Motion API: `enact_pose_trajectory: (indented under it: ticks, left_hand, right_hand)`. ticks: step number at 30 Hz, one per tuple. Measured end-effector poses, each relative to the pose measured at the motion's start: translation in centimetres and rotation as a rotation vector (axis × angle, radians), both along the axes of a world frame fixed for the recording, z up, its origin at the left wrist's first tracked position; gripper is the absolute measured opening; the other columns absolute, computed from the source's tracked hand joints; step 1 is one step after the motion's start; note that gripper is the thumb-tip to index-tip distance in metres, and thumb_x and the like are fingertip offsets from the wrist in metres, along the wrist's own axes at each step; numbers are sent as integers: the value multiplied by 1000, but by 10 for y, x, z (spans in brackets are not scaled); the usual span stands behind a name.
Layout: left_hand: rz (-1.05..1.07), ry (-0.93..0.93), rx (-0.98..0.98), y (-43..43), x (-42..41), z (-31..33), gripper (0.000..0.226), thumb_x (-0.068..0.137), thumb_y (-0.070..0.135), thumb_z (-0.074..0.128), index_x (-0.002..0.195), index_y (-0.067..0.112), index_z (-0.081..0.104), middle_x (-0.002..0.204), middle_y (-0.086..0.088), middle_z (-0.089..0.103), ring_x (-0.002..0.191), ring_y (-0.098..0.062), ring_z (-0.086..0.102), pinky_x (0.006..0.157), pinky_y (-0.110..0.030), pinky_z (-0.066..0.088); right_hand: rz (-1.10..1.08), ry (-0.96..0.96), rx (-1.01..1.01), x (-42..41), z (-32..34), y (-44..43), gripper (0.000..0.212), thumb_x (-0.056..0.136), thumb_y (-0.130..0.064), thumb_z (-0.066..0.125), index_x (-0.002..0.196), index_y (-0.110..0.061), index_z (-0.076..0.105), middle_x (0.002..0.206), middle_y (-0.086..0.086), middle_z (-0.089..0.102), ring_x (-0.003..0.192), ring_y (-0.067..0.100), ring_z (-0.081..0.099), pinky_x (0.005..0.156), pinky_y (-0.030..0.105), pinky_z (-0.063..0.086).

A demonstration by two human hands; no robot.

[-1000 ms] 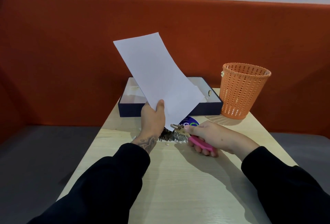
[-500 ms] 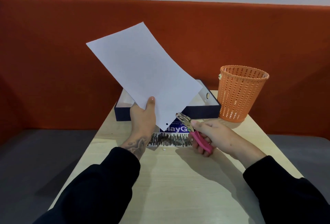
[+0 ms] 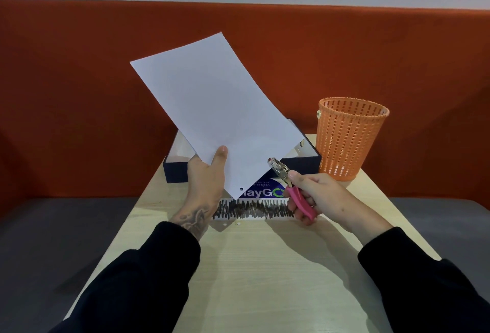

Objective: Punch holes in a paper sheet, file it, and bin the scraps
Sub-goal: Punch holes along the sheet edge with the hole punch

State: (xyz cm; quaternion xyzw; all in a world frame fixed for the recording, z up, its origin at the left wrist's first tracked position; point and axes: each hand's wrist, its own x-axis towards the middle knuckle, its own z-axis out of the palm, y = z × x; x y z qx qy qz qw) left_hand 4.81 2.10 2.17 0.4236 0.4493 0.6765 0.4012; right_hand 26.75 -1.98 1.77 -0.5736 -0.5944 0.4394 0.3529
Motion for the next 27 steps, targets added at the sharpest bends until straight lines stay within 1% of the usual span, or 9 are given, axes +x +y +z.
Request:
enact_pose_trajectory:
  ticks: [3,12,14,17,21,23,25,27]
  left_hand:
    - [-2,-7,-2,0,0,1,14,98,19,62,87,27,59,91,10,69,85,-8,67,74,-26,56]
    - [-5,-2,-22,1,-2,-2,9,98,21,63,90,27,62,94,8,72,88,-9,69,71,-25,55]
    - [-4,0,-24,2,-2,-2,9,98,21,63,91,27,62,94,9,71,87,-8,69,68,-23,55]
    - [4,9,-30,1,-1,-2,4,98,22,63,96,25,62,93,10,71,84,-6,68,60,-16,53]
    - [6,11,-31,2,-1,-2,2,98,22,63,98,23,64,95,9,72,85,-6,68,63,-17,53]
    - [3,8,-26,3,-1,-3,3,98,21,64,98,23,64,94,10,72,85,-4,68,64,-17,53]
    - [1,1,-18,3,-2,-3,8,98,20,64,92,26,64,92,11,72,85,-4,68,67,-19,53]
    - [1,1,-18,3,-2,-3,11,98,20,64,89,27,64,92,11,72,86,-4,68,70,-22,54]
  right_hand:
    - [-5,-8,-3,0,0,1,64,99,-56,52,100,5,70,78,17,76,65,30,68,63,42,56]
    - [-3,-53,12,0,2,-1,66,98,-60,50,97,3,70,77,15,75,65,28,69,61,40,55]
    - [2,-58,14,0,3,-2,65,98,-59,50,95,2,69,77,14,75,64,27,68,60,39,55]
    - [8,-80,15,-2,4,-3,61,100,-57,50,93,1,68,74,12,74,62,26,67,59,38,54]
    - [22,-102,19,-6,5,-5,58,101,-56,48,84,-4,67,71,10,73,60,25,65,57,37,53]
    - [18,-113,23,-7,6,-6,61,102,-56,47,88,0,68,71,9,73,59,23,65,56,36,53]
    - [14,-117,25,-7,6,-6,64,103,-54,46,96,6,68,70,9,73,58,22,64,53,34,52]
    - [14,-123,26,-6,6,-6,65,102,-54,47,99,7,68,71,9,73,58,22,64,53,34,52]
